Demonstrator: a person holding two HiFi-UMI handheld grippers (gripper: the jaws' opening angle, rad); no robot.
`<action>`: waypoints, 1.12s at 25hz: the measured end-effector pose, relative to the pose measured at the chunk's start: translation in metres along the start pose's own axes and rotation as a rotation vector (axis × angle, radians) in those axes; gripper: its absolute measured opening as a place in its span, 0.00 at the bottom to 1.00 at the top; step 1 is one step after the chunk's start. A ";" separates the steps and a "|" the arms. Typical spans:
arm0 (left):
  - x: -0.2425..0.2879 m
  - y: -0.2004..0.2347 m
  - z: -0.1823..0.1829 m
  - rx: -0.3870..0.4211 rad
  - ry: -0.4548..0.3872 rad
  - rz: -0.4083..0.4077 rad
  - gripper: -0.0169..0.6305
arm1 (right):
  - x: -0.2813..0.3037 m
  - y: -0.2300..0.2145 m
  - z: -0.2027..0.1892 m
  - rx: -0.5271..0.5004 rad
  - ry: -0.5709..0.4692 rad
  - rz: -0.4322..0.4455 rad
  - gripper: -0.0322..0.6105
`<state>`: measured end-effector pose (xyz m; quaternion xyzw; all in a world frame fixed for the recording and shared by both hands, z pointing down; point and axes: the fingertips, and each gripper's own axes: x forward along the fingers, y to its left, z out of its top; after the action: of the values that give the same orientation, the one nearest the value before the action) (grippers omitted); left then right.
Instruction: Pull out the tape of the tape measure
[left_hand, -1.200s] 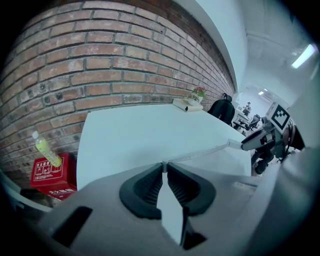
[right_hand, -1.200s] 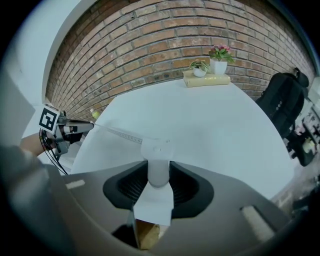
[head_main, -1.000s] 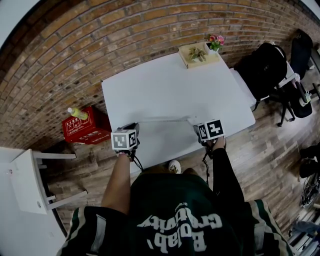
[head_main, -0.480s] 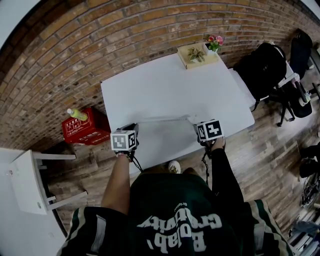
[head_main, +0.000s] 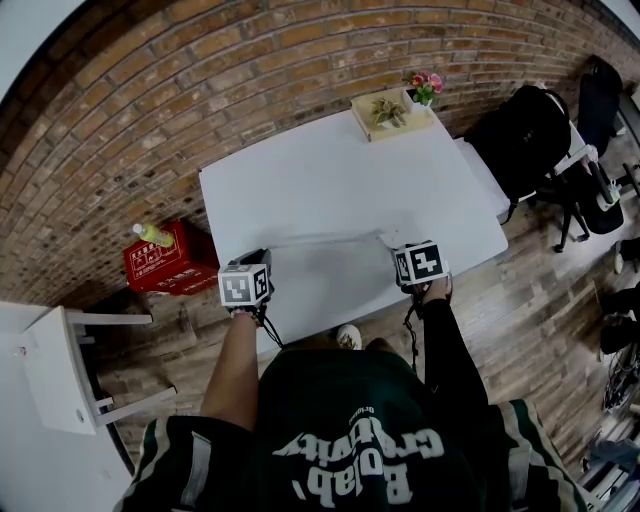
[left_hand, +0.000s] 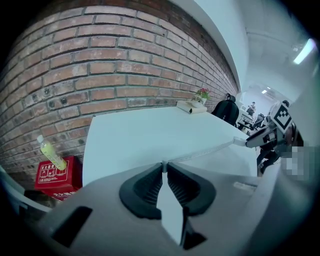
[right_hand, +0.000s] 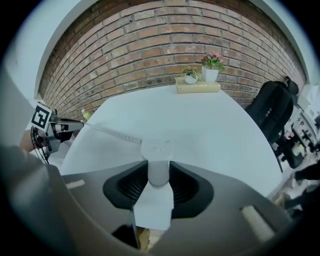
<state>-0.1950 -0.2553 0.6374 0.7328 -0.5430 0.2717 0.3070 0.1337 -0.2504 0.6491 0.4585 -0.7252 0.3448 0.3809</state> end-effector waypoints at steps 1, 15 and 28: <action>0.000 -0.003 0.002 -0.002 -0.010 -0.009 0.09 | 0.000 -0.001 0.000 0.002 -0.001 -0.001 0.28; 0.016 -0.035 0.009 0.110 -0.037 -0.053 0.09 | -0.001 -0.005 -0.001 0.009 -0.014 -0.011 0.28; 0.029 -0.049 -0.031 0.162 0.008 -0.059 0.09 | 0.021 0.000 -0.048 0.013 0.080 -0.020 0.28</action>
<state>-0.1426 -0.2397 0.6716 0.7697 -0.4964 0.3085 0.2569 0.1392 -0.2186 0.6902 0.4540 -0.7026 0.3637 0.4098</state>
